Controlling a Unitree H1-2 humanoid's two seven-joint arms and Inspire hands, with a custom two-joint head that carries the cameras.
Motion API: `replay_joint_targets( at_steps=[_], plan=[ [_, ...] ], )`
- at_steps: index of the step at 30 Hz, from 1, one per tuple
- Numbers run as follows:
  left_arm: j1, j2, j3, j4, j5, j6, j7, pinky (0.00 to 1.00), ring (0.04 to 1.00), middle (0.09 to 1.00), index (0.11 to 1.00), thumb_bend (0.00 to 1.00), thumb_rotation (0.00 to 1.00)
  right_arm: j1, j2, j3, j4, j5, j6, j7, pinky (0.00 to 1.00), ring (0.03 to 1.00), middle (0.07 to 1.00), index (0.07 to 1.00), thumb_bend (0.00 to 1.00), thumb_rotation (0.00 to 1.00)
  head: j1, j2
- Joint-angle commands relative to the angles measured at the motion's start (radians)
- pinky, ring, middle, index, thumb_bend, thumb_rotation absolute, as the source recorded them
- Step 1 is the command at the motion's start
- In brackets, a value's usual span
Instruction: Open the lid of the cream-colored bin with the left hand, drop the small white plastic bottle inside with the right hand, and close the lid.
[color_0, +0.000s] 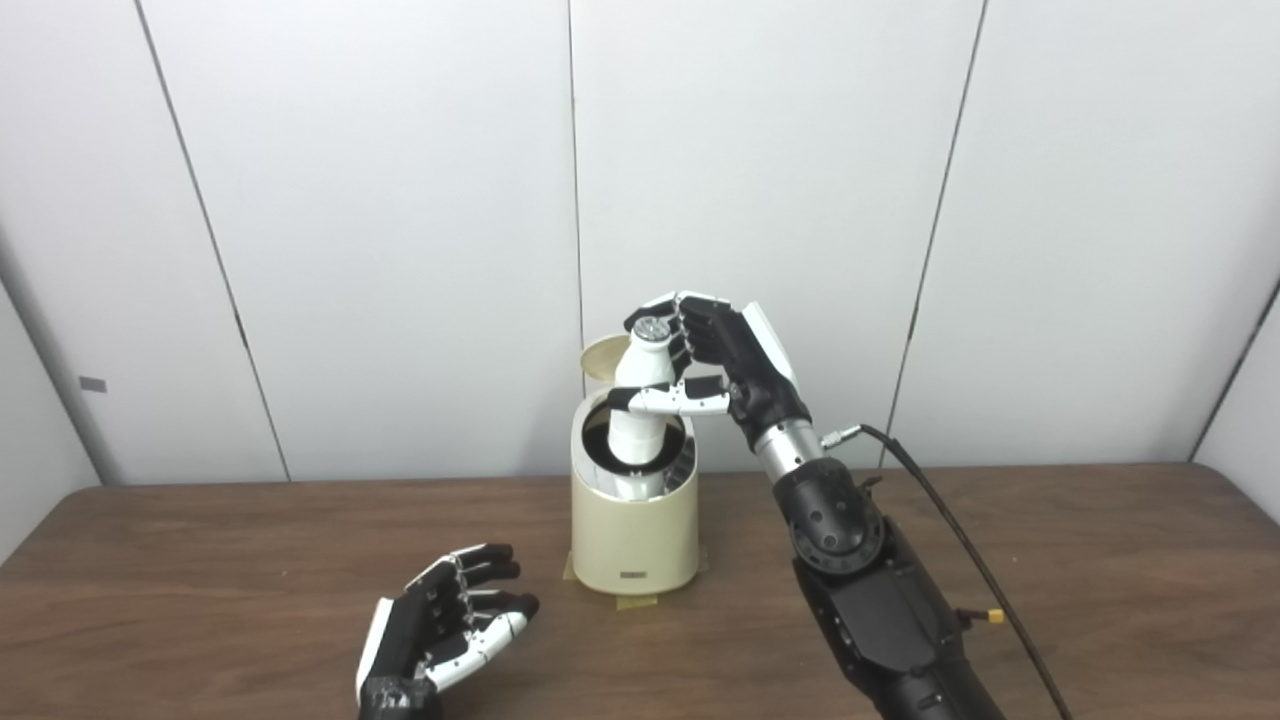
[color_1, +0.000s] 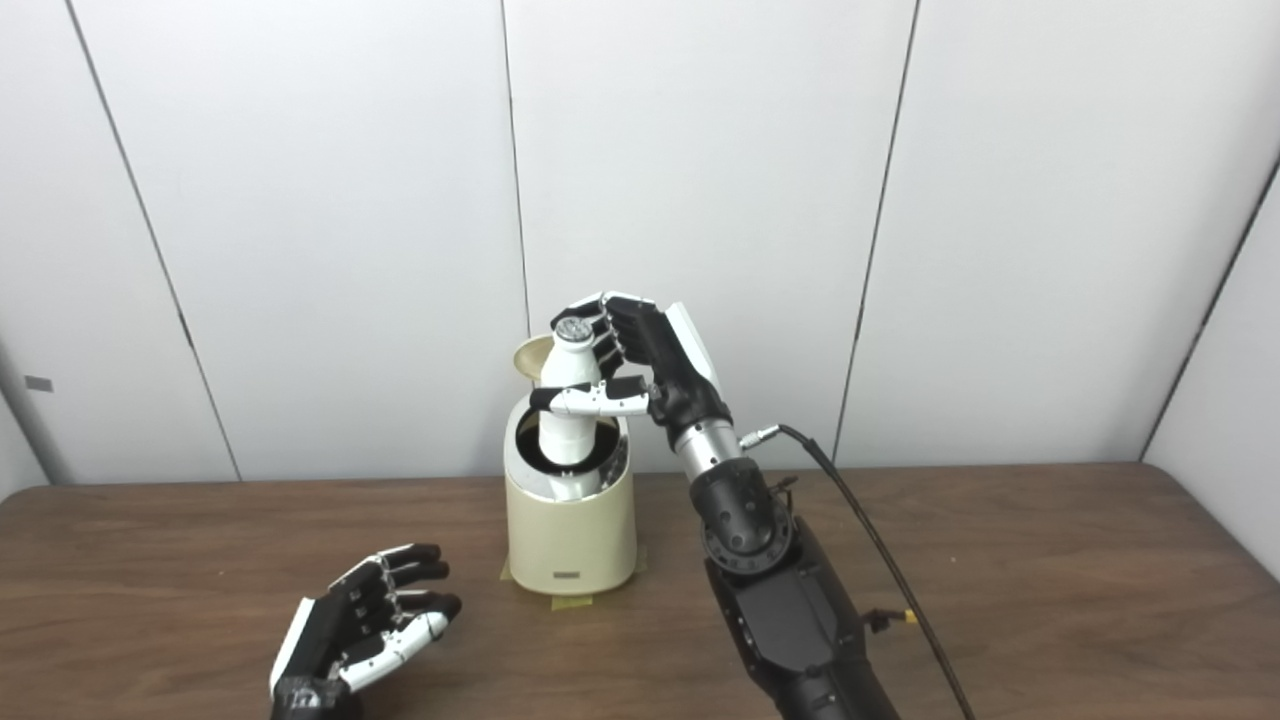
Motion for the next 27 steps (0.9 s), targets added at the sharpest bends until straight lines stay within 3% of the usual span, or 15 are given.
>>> replay_joint_targets(
  at_steps=[1, 16, 21, 22, 24, 27],
  plan=[
    [-0.026, 0.0, -0.002, -0.042, -0.01, -0.012, -0.007, 0.48, 0.576, 0.674, 0.675, 0.62, 0.0, -0.067, -0.01, -0.006, -0.01, -0.006, -0.052, -0.019, 0.3, 0.401, 0.494, 0.554, 0.49, 0.0, 0.001, 0.001],
    [-0.019, 0.001, -0.004, -0.063, -0.008, 0.013, -0.008, 0.48, 0.577, 0.674, 0.672, 0.62, 0.0, -0.06, -0.03, 0.008, 0.019, -0.009, -0.117, 0.001, 0.3, 0.409, 0.497, 0.554, 0.49, 0.0, 0.002, 0.017],
    [-0.018, 0.001, -0.003, -0.066, -0.009, 0.024, -0.008, 0.49, 0.585, 0.678, 0.675, 0.62, 0.0, -0.058, -0.081, 0.063, 0.021, -0.023, -0.111, 0.109, 0.39, 0.429, 0.51, 0.509, 0.51, 0.0, 0.001, 0.021],
    [-0.018, 0.0, -0.003, -0.069, -0.01, 0.029, -0.007, 0.49, 0.585, 0.679, 0.676, 0.63, 0.0, -0.058, -0.088, 0.072, 0.022, -0.027, -0.114, 0.12, 0.41, 0.495, 0.509, 0.5, 0.52, 0.0, 0.001, 0.021],
    [-0.016, 0.001, -0.004, -0.071, -0.008, 0.028, -0.008, 0.49, 0.586, 0.679, 0.676, 0.62, 0.0, -0.055, -0.097, 0.082, 0.023, -0.03, -0.12, 0.131, 0.42, 0.578, 0.645, 0.498, 0.52, 0.09, 0.001, 0.023],
    [-0.015, 0.002, -0.005, -0.072, -0.003, 0.024, -0.007, 0.48, 0.582, 0.677, 0.676, 0.62, 0.0, -0.048, -0.105, 0.086, 0.014, -0.038, -0.117, 0.139, 0.42, 0.606, 0.686, 0.498, 0.52, 0.12, 0.0, 0.025]
  ],
)
